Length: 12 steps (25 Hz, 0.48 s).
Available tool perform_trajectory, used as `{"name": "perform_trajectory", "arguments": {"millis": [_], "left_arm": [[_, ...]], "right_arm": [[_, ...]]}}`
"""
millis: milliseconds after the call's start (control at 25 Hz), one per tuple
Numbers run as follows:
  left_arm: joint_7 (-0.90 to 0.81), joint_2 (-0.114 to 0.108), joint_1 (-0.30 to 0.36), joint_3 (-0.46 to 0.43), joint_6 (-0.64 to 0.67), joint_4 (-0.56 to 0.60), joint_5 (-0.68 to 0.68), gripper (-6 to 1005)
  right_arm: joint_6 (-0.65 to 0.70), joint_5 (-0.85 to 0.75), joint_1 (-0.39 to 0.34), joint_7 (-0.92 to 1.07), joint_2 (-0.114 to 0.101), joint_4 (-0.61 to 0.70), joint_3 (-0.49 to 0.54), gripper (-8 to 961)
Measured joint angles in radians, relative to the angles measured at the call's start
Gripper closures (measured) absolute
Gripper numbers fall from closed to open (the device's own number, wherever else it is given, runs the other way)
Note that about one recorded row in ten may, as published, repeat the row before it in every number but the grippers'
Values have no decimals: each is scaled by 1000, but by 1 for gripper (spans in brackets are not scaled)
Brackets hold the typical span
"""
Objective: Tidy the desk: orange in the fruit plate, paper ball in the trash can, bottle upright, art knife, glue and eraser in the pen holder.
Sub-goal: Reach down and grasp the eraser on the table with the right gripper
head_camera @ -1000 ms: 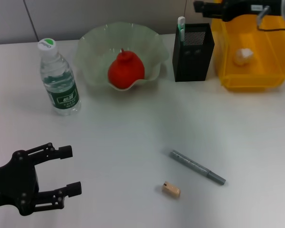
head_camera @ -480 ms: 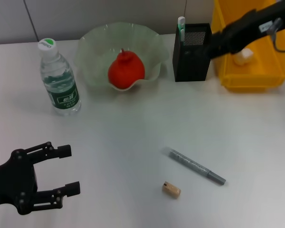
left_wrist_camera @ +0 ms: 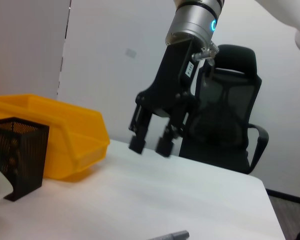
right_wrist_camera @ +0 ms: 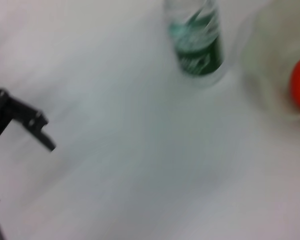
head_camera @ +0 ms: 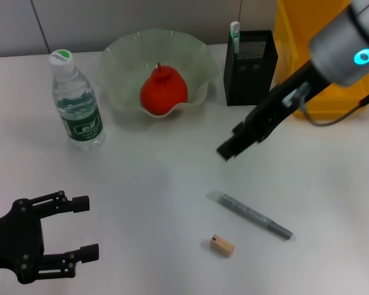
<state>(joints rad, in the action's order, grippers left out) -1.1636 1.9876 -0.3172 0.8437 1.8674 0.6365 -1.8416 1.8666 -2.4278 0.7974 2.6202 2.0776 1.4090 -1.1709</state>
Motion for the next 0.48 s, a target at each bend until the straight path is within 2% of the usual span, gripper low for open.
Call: {"name": "perform_trajectory", "arguments": {"millis": [480], "left_arm": [[7, 2, -10, 2, -4, 0, -29, 165]], "right_arm": [[-94, 9, 90, 60, 9, -242, -271, 403]]}}
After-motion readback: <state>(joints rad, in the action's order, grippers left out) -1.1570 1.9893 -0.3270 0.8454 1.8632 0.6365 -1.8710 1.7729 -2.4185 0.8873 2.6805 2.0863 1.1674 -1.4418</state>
